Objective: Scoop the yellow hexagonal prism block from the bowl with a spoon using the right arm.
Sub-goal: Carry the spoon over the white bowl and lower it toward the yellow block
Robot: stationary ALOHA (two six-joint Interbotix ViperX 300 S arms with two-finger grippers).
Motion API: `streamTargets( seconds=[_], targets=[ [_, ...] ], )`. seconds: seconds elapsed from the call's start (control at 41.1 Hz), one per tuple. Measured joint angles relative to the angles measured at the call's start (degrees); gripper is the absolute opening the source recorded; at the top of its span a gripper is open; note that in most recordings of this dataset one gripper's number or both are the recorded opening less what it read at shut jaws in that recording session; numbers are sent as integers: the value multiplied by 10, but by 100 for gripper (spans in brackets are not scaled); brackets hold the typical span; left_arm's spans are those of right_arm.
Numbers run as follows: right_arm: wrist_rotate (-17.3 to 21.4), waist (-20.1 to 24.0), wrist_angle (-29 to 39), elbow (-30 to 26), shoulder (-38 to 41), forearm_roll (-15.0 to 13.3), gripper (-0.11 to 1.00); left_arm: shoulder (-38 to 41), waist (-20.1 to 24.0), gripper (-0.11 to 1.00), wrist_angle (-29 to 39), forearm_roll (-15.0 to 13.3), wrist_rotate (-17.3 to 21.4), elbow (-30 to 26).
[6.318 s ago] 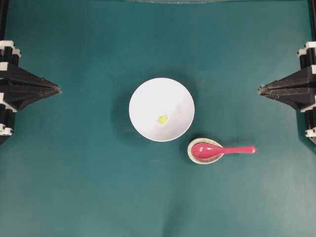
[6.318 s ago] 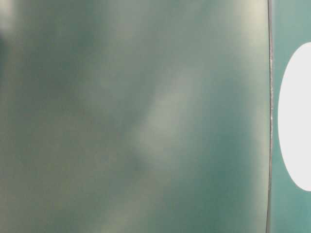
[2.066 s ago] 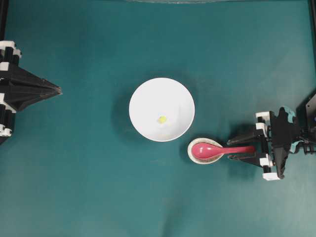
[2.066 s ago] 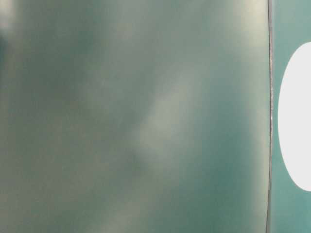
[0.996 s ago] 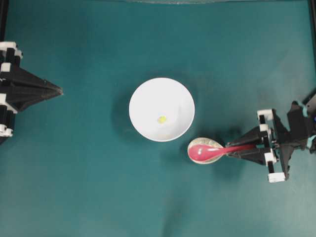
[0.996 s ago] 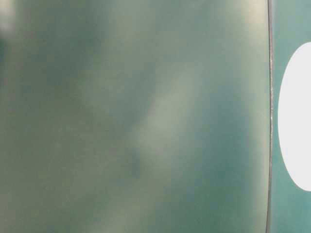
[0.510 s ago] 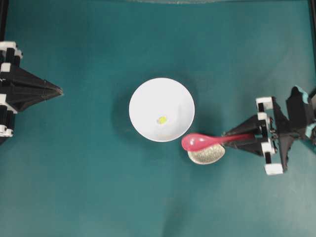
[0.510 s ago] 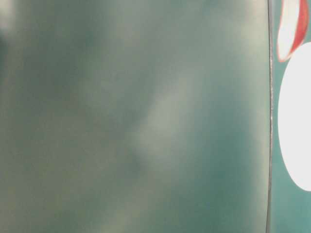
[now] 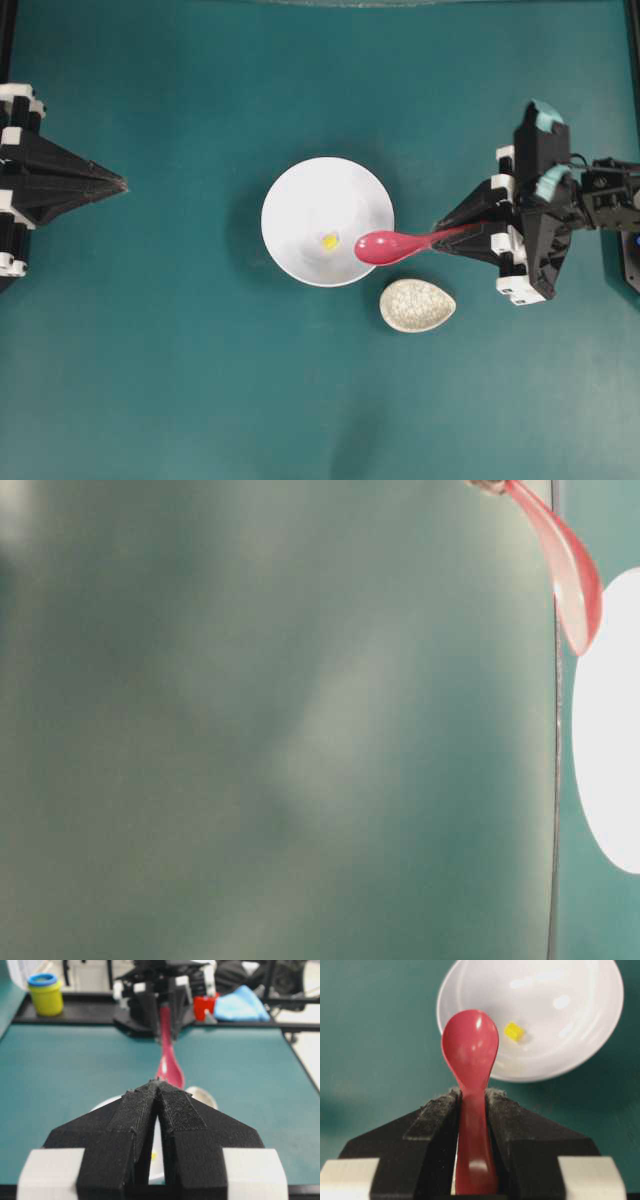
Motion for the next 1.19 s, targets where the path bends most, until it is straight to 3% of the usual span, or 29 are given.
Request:
streamTargets(
  seconds=[0.146, 0.559, 0.899, 1.191],
  targets=[
    [1, -30, 88, -42, 0, -4, 24, 1, 0, 3, -1, 1, 3, 0],
    [5, -105, 245, -148, 56, -12, 24, 1, 0, 3, -1, 2, 3, 0],
    [7, -109, 364, -251, 171, -57, 24, 1, 0, 3, 0, 2, 3, 0],
    [54, -110, 447, -316, 229, -94, 24, 1, -1, 3, 0, 2, 3, 0]
  ],
)
